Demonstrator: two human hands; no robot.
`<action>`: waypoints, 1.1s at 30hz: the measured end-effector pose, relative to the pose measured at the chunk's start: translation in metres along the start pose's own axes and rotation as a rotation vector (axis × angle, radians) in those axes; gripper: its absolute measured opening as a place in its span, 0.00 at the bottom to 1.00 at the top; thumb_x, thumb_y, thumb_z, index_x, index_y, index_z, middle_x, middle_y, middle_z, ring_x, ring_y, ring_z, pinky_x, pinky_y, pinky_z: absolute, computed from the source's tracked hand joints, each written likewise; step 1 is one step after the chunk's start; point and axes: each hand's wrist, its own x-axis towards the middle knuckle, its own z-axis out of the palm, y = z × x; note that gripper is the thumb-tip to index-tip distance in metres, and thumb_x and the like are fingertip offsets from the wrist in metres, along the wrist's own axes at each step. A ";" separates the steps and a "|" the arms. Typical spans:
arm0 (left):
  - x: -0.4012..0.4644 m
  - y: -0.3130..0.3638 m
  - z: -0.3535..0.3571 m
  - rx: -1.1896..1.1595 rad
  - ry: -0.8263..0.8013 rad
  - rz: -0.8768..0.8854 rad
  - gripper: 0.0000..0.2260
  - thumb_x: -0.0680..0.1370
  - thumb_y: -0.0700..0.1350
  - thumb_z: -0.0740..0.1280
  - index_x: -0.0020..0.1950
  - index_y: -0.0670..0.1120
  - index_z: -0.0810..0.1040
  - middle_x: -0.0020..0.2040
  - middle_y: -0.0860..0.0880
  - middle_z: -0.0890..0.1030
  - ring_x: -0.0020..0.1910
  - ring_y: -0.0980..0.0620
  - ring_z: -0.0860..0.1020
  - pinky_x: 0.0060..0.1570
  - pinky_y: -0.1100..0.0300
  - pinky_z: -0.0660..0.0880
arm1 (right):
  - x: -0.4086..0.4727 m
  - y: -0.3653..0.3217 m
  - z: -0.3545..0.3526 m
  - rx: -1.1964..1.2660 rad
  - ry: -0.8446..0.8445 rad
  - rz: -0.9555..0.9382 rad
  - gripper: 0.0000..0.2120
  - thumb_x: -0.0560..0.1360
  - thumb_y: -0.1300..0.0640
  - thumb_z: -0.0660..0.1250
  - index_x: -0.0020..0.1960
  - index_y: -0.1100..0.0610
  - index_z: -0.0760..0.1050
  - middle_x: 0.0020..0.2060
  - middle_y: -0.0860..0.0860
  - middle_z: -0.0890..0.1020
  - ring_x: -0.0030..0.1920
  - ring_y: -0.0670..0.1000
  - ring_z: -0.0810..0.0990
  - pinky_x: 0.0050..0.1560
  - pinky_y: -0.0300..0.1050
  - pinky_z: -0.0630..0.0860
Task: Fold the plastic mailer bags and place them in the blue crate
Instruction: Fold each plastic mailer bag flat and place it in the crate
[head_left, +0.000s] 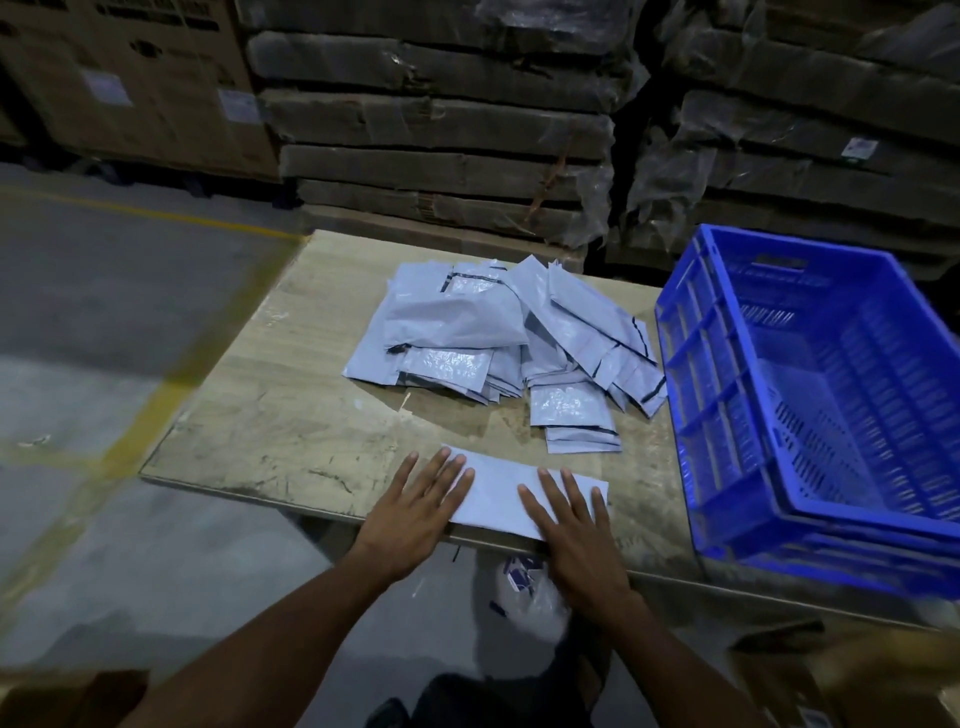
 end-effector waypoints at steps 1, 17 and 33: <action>0.004 -0.002 -0.001 0.003 -0.017 -0.006 0.30 0.80 0.47 0.50 0.83 0.42 0.59 0.83 0.40 0.57 0.83 0.38 0.54 0.77 0.37 0.56 | 0.005 0.003 -0.001 -0.008 -0.013 -0.004 0.53 0.66 0.51 0.77 0.82 0.47 0.50 0.82 0.55 0.52 0.81 0.62 0.48 0.74 0.67 0.45; 0.082 0.056 -0.015 -0.200 -0.087 -0.067 0.26 0.85 0.52 0.50 0.76 0.40 0.73 0.75 0.42 0.74 0.77 0.43 0.69 0.76 0.44 0.66 | 0.038 0.019 -0.003 0.098 0.159 0.019 0.25 0.82 0.49 0.51 0.74 0.57 0.72 0.72 0.52 0.75 0.75 0.55 0.68 0.73 0.61 0.55; 0.082 0.069 0.013 -0.154 -0.008 -0.131 0.27 0.85 0.53 0.50 0.80 0.40 0.67 0.80 0.42 0.66 0.81 0.44 0.62 0.78 0.45 0.55 | 0.037 0.019 0.009 0.079 0.167 0.042 0.24 0.83 0.49 0.53 0.77 0.56 0.67 0.76 0.52 0.69 0.78 0.55 0.62 0.77 0.62 0.56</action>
